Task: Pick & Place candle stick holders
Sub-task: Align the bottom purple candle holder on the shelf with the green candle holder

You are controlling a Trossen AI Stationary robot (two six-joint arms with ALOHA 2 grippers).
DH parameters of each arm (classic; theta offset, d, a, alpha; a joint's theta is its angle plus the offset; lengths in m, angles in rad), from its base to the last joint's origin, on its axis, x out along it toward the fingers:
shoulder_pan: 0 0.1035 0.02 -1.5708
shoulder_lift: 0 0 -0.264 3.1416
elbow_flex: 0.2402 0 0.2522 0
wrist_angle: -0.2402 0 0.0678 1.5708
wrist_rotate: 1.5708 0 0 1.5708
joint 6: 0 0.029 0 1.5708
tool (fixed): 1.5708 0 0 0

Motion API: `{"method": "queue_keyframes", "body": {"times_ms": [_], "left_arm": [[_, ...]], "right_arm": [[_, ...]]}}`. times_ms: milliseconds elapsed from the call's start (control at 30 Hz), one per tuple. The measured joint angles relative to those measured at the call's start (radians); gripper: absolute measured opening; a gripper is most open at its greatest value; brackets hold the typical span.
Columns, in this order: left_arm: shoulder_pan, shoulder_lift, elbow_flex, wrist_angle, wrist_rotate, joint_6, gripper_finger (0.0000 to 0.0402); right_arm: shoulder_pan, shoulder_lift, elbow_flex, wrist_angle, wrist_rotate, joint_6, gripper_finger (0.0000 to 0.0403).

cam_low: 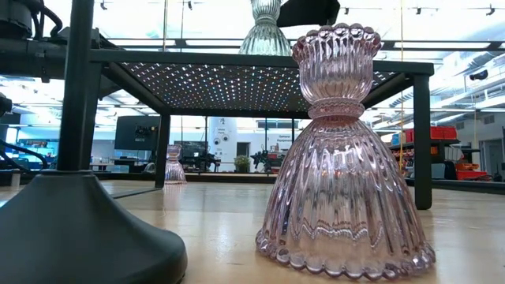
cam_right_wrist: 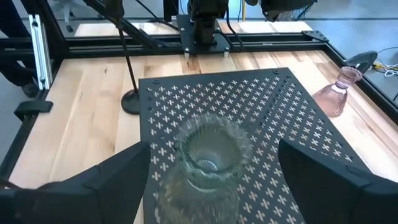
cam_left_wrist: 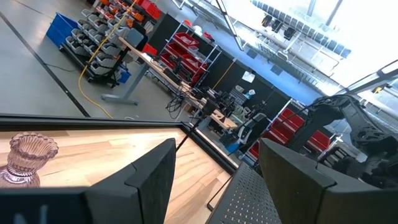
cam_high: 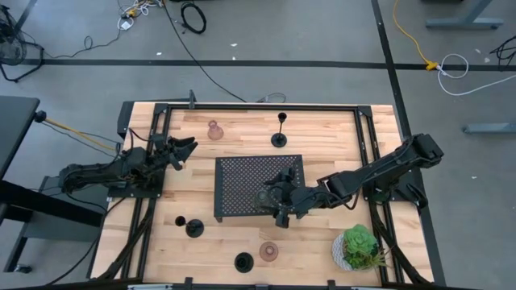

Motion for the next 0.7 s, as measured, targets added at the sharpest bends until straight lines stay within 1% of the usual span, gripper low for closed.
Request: {"method": "queue_keyframes", "body": {"times_ms": [233,433,567,700], "left_arm": [[0.000,0.000,0.000,-0.001,0.000,0.000,0.0234],[0.000,0.000,0.000,-0.002,0.000,0.000,0.0234],[0.000,0.000,0.000,-0.002,0.000,0.000,0.0234],[0.000,0.000,0.000,-0.002,0.000,0.000,0.0234]], "right_arm": [[0.010,-0.051,0.000,-0.065,0.000,0.006,0.0350],[0.048,-0.105,0.000,-0.138,0.001,0.014,0.0350],[0.080,-0.133,0.000,-0.188,0.000,0.076,0.0350],[0.117,-0.133,0.000,-0.232,-0.002,0.148,0.0350]]}}
